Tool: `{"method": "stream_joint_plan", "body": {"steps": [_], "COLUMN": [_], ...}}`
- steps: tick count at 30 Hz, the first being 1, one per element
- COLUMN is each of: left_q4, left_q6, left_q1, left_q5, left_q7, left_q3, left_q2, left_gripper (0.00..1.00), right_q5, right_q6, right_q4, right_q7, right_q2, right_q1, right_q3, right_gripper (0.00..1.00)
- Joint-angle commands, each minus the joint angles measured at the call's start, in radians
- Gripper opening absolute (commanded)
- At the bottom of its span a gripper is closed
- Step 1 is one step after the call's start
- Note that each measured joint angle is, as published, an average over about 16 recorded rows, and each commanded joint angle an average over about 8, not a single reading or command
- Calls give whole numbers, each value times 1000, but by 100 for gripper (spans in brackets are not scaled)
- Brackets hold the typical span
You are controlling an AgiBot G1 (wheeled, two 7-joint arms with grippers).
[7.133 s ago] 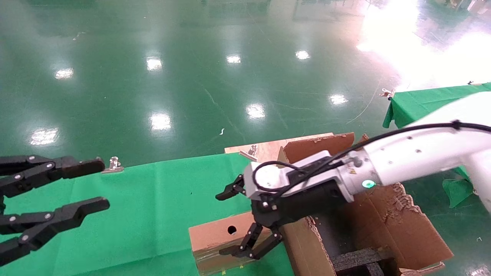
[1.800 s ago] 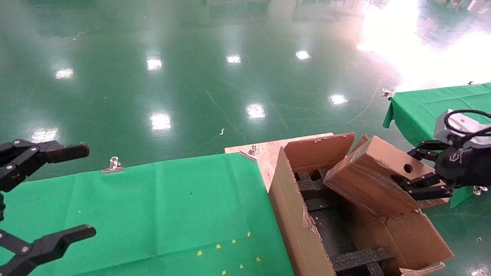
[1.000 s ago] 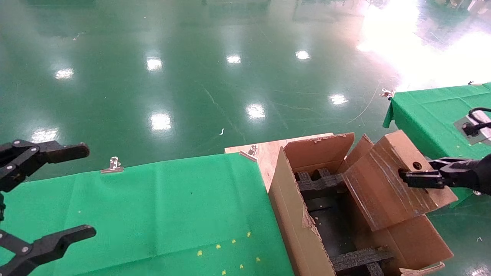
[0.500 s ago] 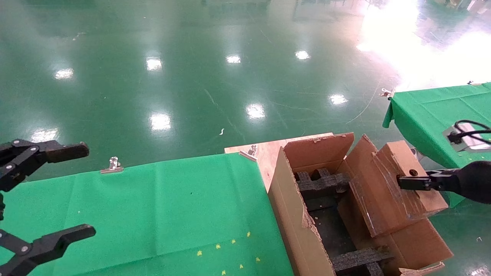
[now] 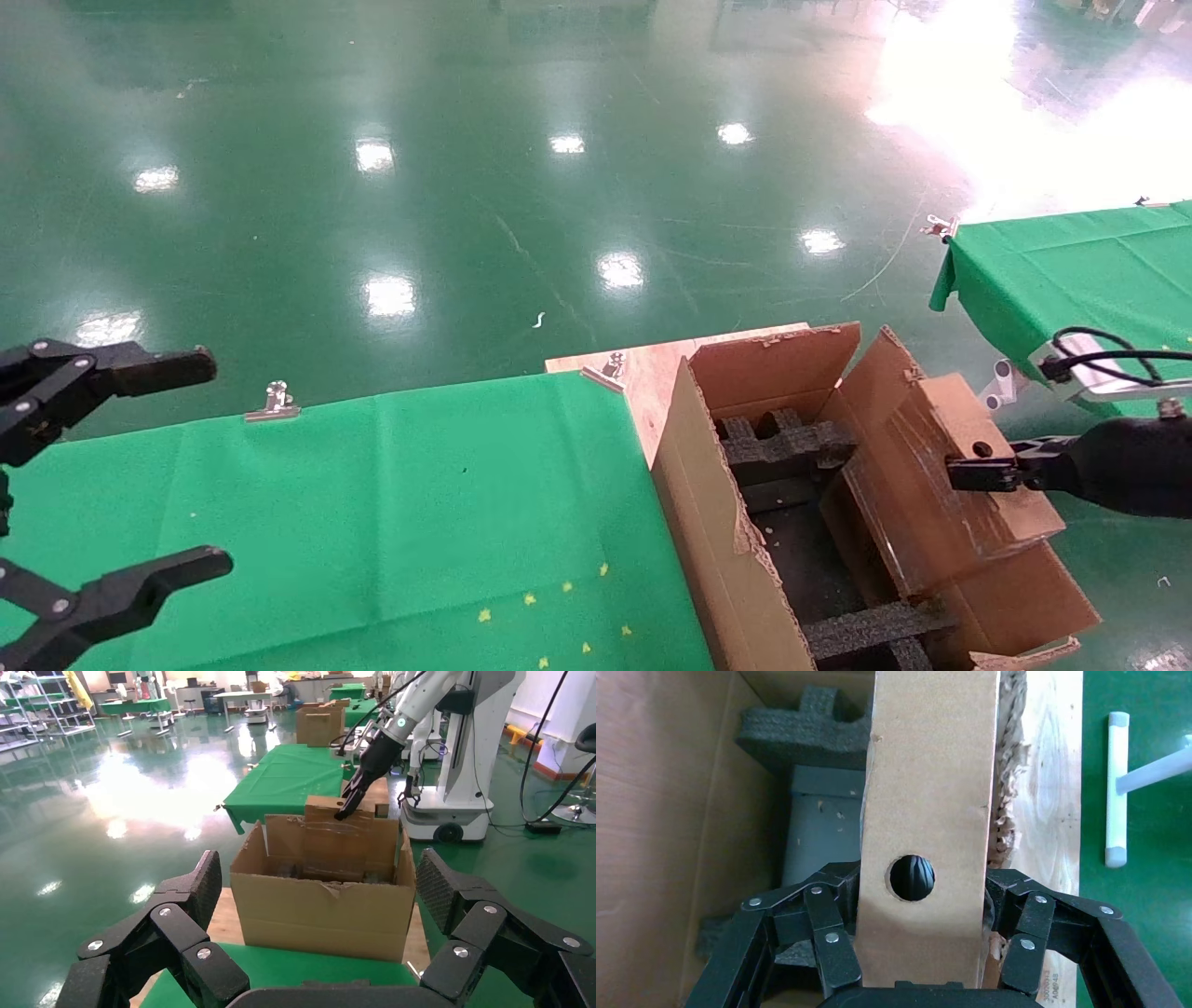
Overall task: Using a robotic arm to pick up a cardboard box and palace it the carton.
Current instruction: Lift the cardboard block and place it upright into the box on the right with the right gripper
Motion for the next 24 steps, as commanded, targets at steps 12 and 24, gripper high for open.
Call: {"method": "stream_joint_plan", "body": {"steps": [12,24], "left_q4": [0,0], "left_q6": [0,0], "left_q1": [0,0], "left_q5": [0,0], "left_q7": [0,0], "left_q3": [0,0], "left_q2": [0,0], "left_gripper": [100,100], "right_q5": [119,215], "right_q6": [114,167], "right_q4": [-98,-210], "right_q7": [-82,-192], "right_q2": [-91,-190], "right_q1": [-131,-245], "right_q3": [-37,-37], "right_gripper": [0,0]}}
